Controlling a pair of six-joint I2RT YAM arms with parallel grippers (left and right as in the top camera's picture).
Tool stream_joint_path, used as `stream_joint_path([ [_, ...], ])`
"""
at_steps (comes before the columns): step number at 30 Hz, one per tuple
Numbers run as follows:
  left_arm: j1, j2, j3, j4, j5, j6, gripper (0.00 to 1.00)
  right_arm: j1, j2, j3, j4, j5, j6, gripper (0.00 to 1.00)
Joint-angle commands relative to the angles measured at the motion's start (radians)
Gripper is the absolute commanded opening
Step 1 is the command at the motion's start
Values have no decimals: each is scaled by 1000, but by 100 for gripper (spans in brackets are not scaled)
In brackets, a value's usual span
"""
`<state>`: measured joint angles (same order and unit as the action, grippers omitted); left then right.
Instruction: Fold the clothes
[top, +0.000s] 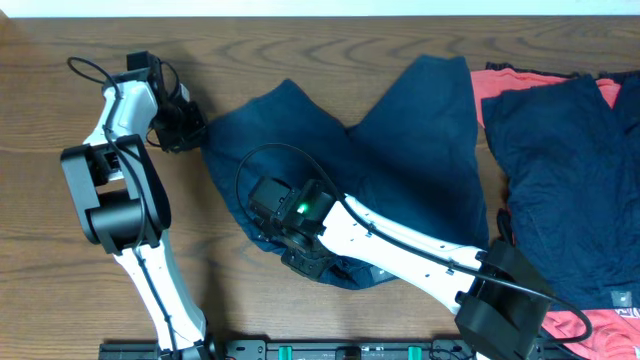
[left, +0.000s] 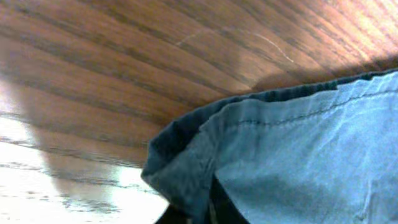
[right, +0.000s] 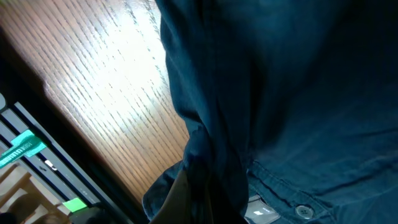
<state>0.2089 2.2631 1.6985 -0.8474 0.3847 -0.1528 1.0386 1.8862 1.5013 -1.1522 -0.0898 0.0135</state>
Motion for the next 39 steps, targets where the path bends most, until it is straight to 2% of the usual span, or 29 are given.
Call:
stream_joint_path([
  [1,-11,30,-15,4,-15,6,6,-6,-3,1,6,3,-11,1],
  [6,-37,13,-13,0,-15,5,6,-12,-15,10,59,49,37,1],
  [12,-51,-95,-13,-4,-16,-7,6,-87,-53,92,83,124,89,1],
  [23,-48,-449,-13,-27,-47,-32,6,-426,-108,233,31,107,202,1],
  [30,-48,-622,-13,-85,-128,-48,6,-613,-108,396,-85,118,111,1],
  [35,-48,-716,-13,-124,-128,-75,6,-716,-108,625,-162,116,0,1],
  [39,-48,-777,-11,-149,-124,-79,6,-743,-108,824,-237,116,-50,1],
])
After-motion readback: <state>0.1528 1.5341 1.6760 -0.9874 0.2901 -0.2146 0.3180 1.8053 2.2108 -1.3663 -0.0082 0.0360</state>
